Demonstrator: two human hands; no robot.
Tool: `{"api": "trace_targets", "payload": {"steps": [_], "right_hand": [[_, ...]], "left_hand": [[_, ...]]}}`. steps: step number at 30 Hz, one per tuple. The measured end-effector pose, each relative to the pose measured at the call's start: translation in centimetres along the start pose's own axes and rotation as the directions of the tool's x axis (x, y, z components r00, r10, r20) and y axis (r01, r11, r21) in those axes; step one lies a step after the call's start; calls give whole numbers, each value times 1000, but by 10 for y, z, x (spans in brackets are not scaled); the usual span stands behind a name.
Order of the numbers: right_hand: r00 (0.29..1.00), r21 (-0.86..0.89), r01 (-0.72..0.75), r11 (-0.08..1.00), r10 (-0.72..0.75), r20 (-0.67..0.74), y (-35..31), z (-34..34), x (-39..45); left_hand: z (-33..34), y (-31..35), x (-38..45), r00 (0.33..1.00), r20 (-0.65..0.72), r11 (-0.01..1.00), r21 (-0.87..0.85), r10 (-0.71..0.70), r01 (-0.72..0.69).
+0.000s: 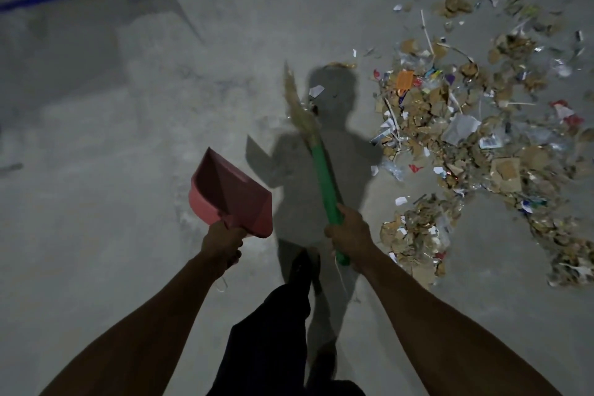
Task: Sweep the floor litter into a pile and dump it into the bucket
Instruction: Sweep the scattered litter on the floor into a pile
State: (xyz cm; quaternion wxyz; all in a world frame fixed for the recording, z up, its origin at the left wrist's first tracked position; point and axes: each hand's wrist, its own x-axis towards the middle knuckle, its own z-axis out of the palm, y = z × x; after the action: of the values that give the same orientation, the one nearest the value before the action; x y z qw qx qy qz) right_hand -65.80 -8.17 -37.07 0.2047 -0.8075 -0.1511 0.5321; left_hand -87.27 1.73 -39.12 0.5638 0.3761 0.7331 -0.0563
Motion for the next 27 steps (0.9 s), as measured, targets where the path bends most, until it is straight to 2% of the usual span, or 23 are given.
{"api": "trace_targets", "payload": {"steps": [3, 10, 16, 18, 21, 23, 27], "right_hand": [[997, 44, 37, 998, -34, -68, -11, -1, -1], [992, -136, 125, 983, -122, 25, -17, 2, -4], [993, -344, 23, 939, -62, -104, -29, -37, 56], [984, -352, -36, 935, -29, -178, -31, -54, 73], [976, -328, -49, 944, -24, -217, -34, -71, 81], [984, -361, -43, 932, -23, -176, -30, -75, 72], [999, -539, 37, 842, -45, -2, -21, -81, 58]], "left_hand": [[3, 8, 1, 1000, 1, 1000, -5, 17, -16], [9, 24, 3, 1000, 0, 1000, 13, 23, -23], [22, 42, 11, 998, 26, 998, -9, 62, -61], [30, 50, 9, 994, 33, 995, 2, 101, -101], [39, 61, 4, 990, 42, 991, 0, 136, -136], [44, 67, 0, 988, 50, 990, 7, 144, -144], [52, 77, -9, 987, 61, 989, 19, 146, -148]]}}
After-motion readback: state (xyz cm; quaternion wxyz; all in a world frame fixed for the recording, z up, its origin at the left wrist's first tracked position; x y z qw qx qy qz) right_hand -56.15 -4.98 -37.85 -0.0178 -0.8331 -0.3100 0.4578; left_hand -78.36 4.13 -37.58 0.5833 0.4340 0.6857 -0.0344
